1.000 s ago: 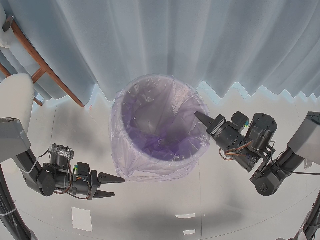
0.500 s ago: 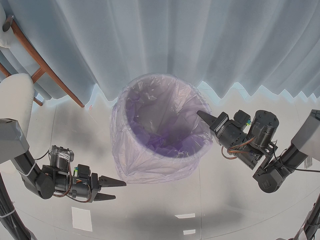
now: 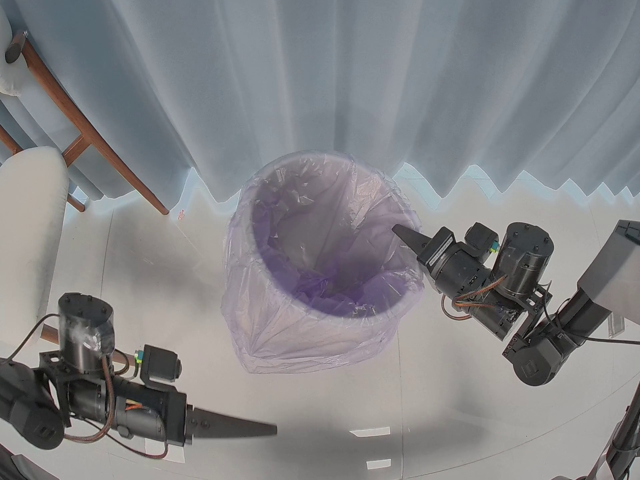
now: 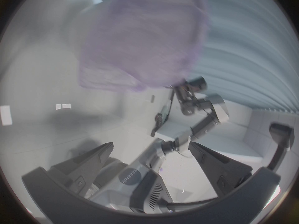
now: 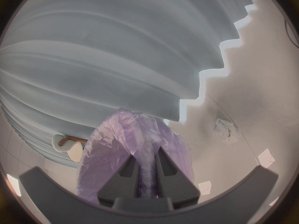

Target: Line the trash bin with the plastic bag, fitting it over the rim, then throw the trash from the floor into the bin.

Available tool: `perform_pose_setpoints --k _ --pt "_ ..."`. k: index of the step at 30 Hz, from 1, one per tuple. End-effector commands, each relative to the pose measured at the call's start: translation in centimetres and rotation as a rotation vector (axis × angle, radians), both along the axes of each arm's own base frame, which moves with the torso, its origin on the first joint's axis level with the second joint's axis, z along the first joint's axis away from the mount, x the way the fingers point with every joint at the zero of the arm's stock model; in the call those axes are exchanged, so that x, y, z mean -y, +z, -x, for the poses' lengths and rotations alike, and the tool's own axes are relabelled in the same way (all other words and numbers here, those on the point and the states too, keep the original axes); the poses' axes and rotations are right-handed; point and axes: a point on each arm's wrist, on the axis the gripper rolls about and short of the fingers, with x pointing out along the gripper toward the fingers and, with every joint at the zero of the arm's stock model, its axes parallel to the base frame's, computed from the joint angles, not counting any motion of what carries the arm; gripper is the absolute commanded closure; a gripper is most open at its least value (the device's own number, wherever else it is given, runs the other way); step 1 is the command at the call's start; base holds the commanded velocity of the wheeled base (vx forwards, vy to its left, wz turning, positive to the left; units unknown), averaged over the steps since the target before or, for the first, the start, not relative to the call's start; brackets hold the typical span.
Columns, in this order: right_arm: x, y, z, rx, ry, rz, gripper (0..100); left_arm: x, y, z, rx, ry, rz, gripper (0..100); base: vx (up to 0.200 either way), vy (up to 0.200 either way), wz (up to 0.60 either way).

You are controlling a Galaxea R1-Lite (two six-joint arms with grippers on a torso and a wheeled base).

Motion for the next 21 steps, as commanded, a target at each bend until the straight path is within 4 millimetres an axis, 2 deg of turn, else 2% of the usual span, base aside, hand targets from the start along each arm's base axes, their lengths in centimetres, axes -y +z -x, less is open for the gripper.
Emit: perform_pose_setpoints --k 1,4,5,9,15,20,21 --pt "-0.5 -2.3 -0.5 -0.039 -0.001 0.056 100 -0.1 3.1 5.2 0.152 -0.137 0.086 0 0.000 0.000 0.00" --pt "-0.7 -3.2 -0.7 -0.036 0.000 0.102 100 -0.3 4.0 5.5 0.196 -0.135 0.114 0 0.000 0.000 0.00" --pt "-0.9 -4.0 -0.9 -0.038 -0.010 0.135 100 -0.6 5.3 5.9 0.237 -0.123 0.149 0 0.000 0.000 0.00" --pt "-1.2 -5.1 -1.1 -0.058 -0.015 0.155 100 -1.2 6.3 6.6 0.257 -0.053 0.173 0 0.000 0.000 0.00" --pt "-2.5 -6.3 -0.7 -0.074 0.008 0.178 100 -1.4 7.2 6.8 0.319 0.012 0.190 0 0.000 0.000 0.00" --pt "-3.8 -7.5 -1.1 -0.042 -0.056 0.237 100 -1.4 9.0 6.7 0.361 0.021 0.233 0 0.000 0.000 0.00" --pt "-4.3 -7.6 -1.0 -0.022 -0.070 0.250 100 -1.4 10.0 6.3 0.386 0.062 0.246 0 0.000 0.000 0.00"
